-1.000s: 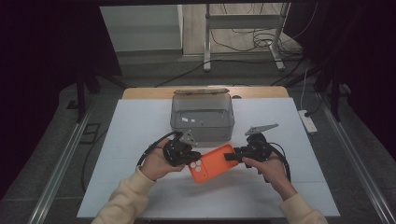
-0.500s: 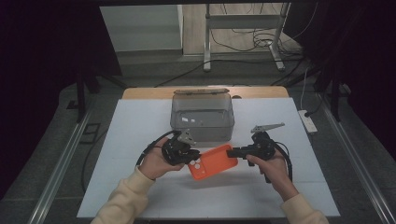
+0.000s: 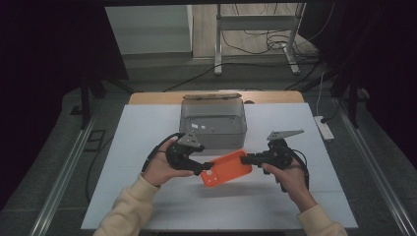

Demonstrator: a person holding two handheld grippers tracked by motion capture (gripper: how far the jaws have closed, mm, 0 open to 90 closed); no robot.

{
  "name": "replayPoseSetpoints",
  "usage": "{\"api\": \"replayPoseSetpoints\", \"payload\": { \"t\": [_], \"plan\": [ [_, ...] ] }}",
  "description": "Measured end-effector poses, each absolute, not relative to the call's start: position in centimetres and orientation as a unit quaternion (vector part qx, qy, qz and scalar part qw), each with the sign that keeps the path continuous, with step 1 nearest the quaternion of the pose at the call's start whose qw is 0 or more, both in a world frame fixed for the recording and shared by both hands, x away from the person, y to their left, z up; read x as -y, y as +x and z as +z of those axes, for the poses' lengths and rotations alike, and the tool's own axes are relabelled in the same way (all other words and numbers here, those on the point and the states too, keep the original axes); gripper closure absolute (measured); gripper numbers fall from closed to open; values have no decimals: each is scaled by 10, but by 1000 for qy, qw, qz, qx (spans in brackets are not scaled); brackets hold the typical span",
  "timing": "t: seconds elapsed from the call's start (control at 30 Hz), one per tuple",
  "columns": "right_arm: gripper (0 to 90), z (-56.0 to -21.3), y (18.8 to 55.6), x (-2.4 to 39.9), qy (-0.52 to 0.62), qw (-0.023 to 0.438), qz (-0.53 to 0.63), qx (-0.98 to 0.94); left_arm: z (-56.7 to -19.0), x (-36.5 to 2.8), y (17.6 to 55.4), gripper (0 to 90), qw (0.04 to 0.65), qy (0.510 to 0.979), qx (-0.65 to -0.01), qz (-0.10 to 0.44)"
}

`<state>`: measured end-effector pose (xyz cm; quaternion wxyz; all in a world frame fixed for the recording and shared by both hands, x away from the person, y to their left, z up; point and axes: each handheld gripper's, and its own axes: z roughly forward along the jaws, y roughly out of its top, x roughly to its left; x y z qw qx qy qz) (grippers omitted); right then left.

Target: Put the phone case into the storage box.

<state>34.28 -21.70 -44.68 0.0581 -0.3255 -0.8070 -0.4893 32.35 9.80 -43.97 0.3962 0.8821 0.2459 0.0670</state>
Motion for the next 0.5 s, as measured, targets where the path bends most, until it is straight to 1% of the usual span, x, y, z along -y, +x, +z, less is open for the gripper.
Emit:
{"api": "replayPoseSetpoints", "payload": {
  "t": [0.17,0.23,0.5],
  "plan": [
    [805,-445,341,217,-310,56,-496,809,-440,-101,326,242,404,882,-243,27],
    [805,-444,340,215,-303,54,-498,811,-441,-100,328,253,400,885,-239,11],
    [805,-442,336,211,-273,49,-504,818,-447,-96,330,307,388,894,-225,-13]
  ]
}}
